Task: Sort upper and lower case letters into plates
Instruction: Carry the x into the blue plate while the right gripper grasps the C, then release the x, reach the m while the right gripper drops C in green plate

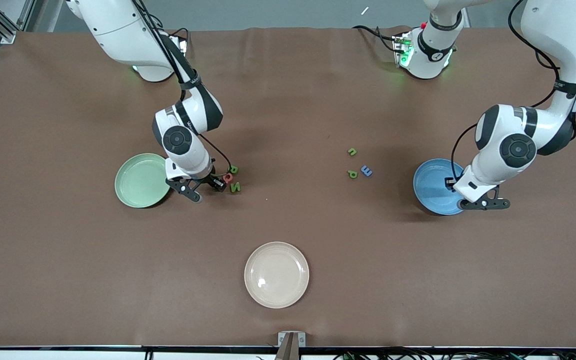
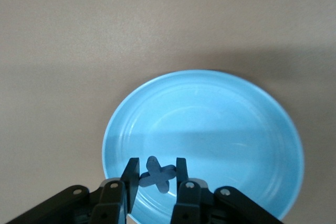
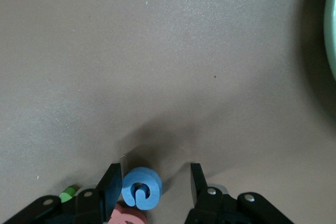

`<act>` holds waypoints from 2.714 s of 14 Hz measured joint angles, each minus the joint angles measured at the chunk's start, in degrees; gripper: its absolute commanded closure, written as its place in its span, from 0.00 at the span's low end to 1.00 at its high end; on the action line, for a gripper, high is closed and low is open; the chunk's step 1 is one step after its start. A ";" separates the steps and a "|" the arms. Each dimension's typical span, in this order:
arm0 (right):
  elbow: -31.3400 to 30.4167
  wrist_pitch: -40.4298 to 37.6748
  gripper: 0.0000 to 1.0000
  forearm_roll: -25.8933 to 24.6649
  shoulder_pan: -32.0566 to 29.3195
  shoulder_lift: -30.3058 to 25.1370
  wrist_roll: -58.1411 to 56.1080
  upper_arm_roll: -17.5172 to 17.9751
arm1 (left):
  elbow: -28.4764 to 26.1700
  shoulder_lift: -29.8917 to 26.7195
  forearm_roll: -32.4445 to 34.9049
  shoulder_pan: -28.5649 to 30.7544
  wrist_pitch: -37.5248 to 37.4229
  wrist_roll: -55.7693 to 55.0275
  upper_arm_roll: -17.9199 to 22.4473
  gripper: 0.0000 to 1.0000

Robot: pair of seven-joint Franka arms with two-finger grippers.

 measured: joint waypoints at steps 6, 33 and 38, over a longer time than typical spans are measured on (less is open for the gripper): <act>-0.02 0.90 0.47 1.09 0.36 0.75 0.30 0.00 | -2.43 3.88 0.17 2.10 4.91 3.00 -0.01 0.89; -14.35 -7.48 0.99 1.51 -22.82 -16.47 -41.41 -0.93 | 0.49 2.90 2.08 -3.35 1.84 -55.83 -18.79 0.00; -14.79 -6.56 0.79 1.52 -22.82 -13.03 -41.41 -0.93 | 0.46 6.73 2.08 -5.50 6.26 -63.81 -18.79 0.00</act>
